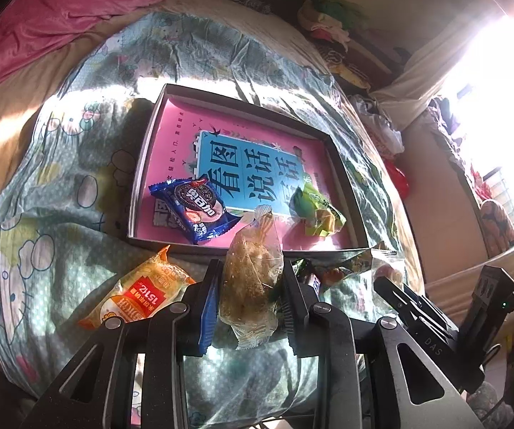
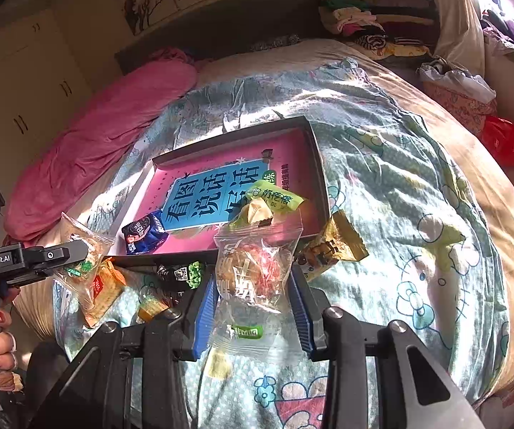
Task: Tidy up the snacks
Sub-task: 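Grasp and lift the clear pink-candy bag with the right tool while the left tool grasps the clear bread bag, then carry the pink-candy bag over the tray with the right tool while the left carries the bread bag, then lower and release the pink-candy bag in the tray with the right tool while the left releases the bread bag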
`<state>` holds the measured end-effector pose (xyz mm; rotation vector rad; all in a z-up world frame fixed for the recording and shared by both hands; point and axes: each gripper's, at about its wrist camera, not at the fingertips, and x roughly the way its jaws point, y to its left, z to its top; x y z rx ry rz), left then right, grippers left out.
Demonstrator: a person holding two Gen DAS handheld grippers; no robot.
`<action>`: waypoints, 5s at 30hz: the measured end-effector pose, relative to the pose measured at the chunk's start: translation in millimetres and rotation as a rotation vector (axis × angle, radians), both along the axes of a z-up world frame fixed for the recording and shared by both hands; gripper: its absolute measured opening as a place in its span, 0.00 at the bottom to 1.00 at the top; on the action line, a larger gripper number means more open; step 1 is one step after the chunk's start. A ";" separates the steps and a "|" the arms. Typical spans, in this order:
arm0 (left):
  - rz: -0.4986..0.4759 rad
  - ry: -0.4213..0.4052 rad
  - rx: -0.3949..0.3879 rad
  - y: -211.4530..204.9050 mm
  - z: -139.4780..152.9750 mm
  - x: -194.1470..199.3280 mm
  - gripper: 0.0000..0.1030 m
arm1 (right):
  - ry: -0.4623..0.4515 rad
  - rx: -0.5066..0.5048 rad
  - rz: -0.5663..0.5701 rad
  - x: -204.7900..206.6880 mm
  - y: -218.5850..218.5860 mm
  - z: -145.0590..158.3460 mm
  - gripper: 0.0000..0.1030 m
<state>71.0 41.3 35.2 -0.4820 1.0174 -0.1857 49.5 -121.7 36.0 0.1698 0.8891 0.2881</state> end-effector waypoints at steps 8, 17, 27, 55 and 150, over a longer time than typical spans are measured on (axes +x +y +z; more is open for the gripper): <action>-0.006 -0.007 -0.001 -5.2 2.1 2.9 0.31 | -0.021 0.007 -0.021 -2.5 -7.3 10.0 0.38; -0.012 -0.009 -0.006 -11.4 3.2 8.5 0.31 | -0.040 0.016 -0.044 1.7 -13.3 18.9 0.38; -0.006 -0.011 -0.003 -13.0 5.5 15.7 0.31 | -0.045 0.024 -0.047 7.2 -15.1 19.3 0.38; -0.038 -0.034 0.050 -27.1 7.5 51.6 0.31 | -0.028 0.029 -0.057 39.7 -9.7 15.2 0.38; -0.074 0.077 0.030 -44.5 -59.7 108.2 0.32 | 0.087 -0.013 -0.095 97.3 7.5 -32.4 0.45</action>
